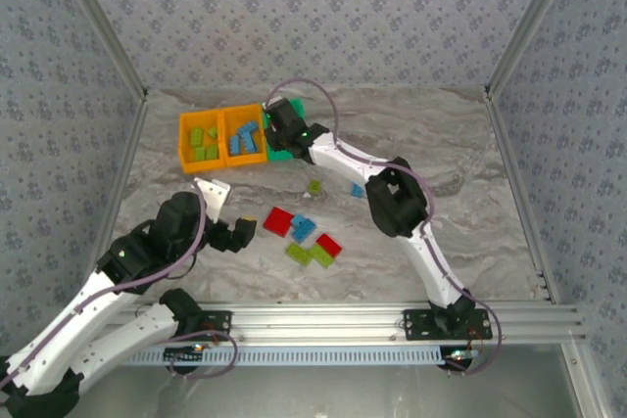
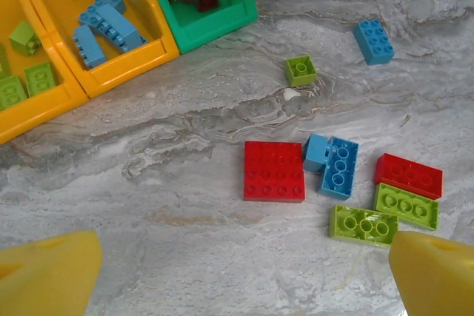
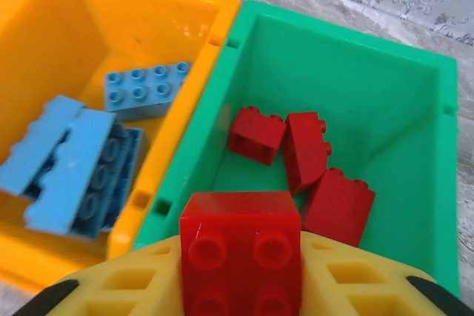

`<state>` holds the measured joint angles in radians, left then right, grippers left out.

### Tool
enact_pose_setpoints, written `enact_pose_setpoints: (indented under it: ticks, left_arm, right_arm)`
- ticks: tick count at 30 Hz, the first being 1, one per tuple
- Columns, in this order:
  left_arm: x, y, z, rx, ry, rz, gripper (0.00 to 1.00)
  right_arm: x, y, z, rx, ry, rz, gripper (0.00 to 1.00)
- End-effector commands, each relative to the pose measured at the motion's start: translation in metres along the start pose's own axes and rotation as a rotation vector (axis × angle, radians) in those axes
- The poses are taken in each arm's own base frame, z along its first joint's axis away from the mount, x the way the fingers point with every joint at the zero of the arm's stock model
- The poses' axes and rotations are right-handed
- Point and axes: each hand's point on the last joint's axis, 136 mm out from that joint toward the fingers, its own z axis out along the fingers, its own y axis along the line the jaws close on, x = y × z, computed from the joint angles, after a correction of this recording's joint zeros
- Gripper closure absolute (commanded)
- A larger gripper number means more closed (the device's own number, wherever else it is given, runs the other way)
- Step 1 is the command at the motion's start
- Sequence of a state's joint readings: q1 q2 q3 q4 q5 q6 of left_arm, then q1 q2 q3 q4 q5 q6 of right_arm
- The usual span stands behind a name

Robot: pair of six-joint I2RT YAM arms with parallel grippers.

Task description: Sort the legos into containers by color

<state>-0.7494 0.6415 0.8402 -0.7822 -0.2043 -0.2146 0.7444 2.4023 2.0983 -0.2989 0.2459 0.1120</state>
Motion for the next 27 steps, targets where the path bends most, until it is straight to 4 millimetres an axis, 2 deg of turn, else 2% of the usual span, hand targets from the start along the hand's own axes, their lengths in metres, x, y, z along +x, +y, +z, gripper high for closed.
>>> enact_pose_setpoints:
  ticks: [1, 4, 8, 10, 13, 15, 17, 20, 23, 24, 27]
  left_arm:
    - [-0.003, 0.007, 0.000, -0.035, -0.018, -0.020, 0.01]
    - [-0.003, 0.009, 0.001, -0.048, -0.011, -0.022, 0.01]
    - [-0.001, 0.012, 0.004, -0.060, 0.007, -0.029, 0.01]
    - [0.000, 0.014, 0.005, -0.072, 0.016, -0.029, 0.01]
    - [0.001, 0.017, 0.004, -0.097, 0.027, -0.087, 0.01]
    - [0.000, 0.019, 0.006, -0.114, 0.027, -0.177, 0.01]
    - [-0.001, 0.015, 0.013, -0.100, 0.022, -0.279, 0.01]
    - [-0.001, 0.002, 0.032, -0.050, 0.039, -0.385, 0.01]
    - [0.005, -0.020, 0.062, 0.009, 0.145, -0.374, 0.01]
    - [0.011, -0.026, 0.071, 0.022, 0.200, -0.352, 0.01]
    - [0.046, -0.040, 0.099, 0.039, 0.373, -0.217, 0.02]
  right_arm:
    - [-0.011, -0.010, -0.009, 0.043, 0.026, -0.033, 0.56]
    - [-0.021, -0.013, -0.025, 0.037, 0.009, -0.032, 0.46]
    - [-0.033, -0.017, -0.058, 0.018, -0.007, -0.032, 0.46]
    - [-0.034, -0.018, -0.087, 0.000, -0.009, -0.037, 0.46]
    - [-0.022, -0.015, -0.143, -0.049, 0.004, -0.037, 0.45]
    - [-0.002, -0.009, -0.183, -0.102, 0.024, -0.034, 0.43]
    - [0.020, 0.003, -0.231, -0.186, 0.027, -0.047, 0.35]
    - [0.065, 0.018, -0.285, -0.292, 0.068, -0.071, 0.24]
    - [0.099, 0.024, -0.326, -0.369, 0.111, -0.053, 0.18]
    - [0.117, 0.025, -0.331, -0.382, 0.144, -0.052, 0.16]
    - [0.137, 0.021, -0.349, -0.394, 0.161, -0.023, 0.12]
